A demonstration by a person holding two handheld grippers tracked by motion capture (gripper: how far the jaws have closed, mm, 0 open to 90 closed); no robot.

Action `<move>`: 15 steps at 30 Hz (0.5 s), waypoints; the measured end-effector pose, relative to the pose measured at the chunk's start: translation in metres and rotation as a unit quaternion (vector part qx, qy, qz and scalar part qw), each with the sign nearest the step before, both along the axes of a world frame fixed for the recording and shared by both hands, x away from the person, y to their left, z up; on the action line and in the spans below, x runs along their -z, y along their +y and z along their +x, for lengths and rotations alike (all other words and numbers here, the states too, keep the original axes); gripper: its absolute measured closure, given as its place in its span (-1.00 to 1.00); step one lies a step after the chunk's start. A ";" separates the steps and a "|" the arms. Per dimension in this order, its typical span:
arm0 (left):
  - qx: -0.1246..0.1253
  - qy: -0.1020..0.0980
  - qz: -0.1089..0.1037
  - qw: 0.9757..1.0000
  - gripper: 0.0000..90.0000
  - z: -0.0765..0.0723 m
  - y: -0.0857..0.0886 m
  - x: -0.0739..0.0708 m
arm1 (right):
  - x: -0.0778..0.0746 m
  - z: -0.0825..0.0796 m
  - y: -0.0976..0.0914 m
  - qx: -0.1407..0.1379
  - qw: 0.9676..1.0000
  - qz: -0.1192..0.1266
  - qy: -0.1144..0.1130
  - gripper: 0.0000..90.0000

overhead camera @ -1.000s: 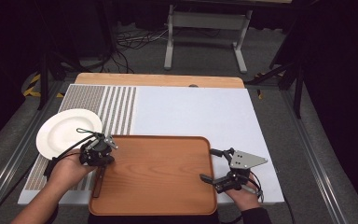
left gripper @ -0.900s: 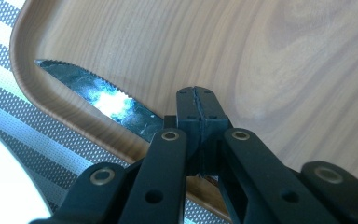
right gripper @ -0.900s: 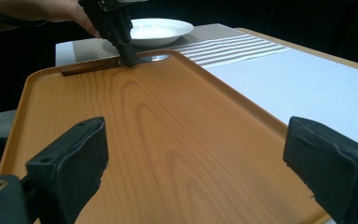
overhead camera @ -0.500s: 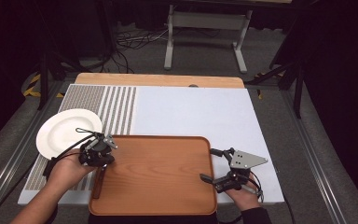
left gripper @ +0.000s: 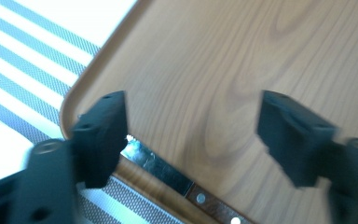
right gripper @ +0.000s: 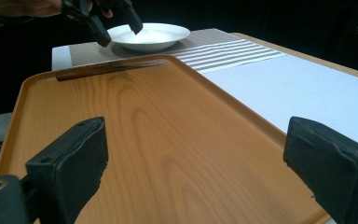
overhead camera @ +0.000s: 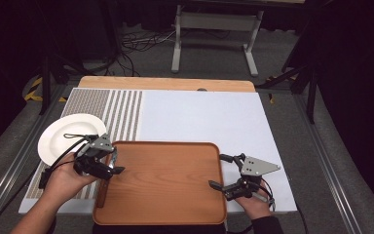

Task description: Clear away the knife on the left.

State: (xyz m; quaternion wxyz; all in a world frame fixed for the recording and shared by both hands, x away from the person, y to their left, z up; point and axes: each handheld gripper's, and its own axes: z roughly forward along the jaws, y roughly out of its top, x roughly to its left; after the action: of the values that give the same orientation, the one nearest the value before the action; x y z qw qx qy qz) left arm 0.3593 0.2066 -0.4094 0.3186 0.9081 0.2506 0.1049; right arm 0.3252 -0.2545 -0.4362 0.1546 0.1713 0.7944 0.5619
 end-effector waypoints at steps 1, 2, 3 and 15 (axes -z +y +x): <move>0.001 -0.008 -0.012 1.000 -0.62 -0.002 0.002 -0.001 | 0.000 0.000 0.000 0.001 1.000 0.000 -0.001 -0.84; 0.000 -0.014 -0.023 1.000 -0.65 -0.003 0.004 -0.002 | -0.001 0.000 0.000 0.002 1.000 0.001 -0.002 -0.84; -0.001 -0.020 -0.036 0.999 -0.69 -0.005 0.006 -0.003 | -0.001 -0.001 -0.001 0.004 1.000 0.002 -0.004 -0.84; 0.006 -0.110 -0.230 0.967 -0.94 -0.038 0.046 0.016 | -0.004 -0.004 -0.008 0.025 0.999 0.012 -0.017 -0.85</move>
State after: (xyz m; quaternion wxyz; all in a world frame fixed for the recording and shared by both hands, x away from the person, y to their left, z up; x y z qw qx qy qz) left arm 0.3209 0.2528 -0.4250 0.5452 0.7948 0.2256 0.1419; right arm 0.3214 -0.2626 -0.4325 0.1798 0.1833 0.7805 0.5700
